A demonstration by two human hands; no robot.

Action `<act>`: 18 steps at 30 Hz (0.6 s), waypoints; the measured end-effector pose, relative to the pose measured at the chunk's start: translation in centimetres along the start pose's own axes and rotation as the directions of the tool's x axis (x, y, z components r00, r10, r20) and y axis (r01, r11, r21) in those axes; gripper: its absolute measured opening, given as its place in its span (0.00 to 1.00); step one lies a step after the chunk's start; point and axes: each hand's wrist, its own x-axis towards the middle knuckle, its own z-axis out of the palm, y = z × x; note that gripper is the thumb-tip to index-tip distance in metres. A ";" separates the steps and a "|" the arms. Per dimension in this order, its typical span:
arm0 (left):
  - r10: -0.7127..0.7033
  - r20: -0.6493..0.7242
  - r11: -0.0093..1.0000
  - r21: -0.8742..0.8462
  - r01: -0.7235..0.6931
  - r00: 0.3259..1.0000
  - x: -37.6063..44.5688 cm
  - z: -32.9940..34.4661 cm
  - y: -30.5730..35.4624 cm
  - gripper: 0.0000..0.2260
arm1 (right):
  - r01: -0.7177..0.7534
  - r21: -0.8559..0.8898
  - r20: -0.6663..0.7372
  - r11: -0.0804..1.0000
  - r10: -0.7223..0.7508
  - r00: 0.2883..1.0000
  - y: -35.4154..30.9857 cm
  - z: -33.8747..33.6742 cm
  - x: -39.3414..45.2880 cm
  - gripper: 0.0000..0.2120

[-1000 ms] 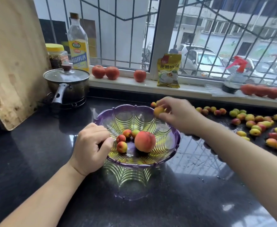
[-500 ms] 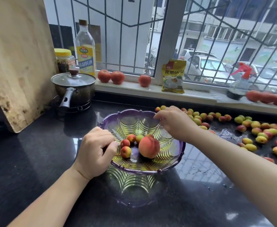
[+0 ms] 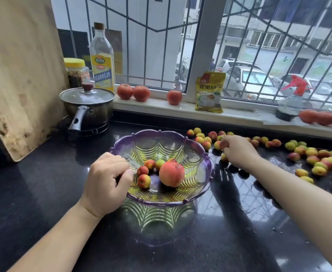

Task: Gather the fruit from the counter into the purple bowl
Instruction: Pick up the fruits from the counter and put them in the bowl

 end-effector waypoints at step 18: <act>-0.018 -0.065 0.995 0.095 0.024 0.998 0.4 -0.1 -1.1 0.19 | 0.348 -0.461 -0.061 0.816 -0.420 0.905 -5.1 5.9 4.5 0.14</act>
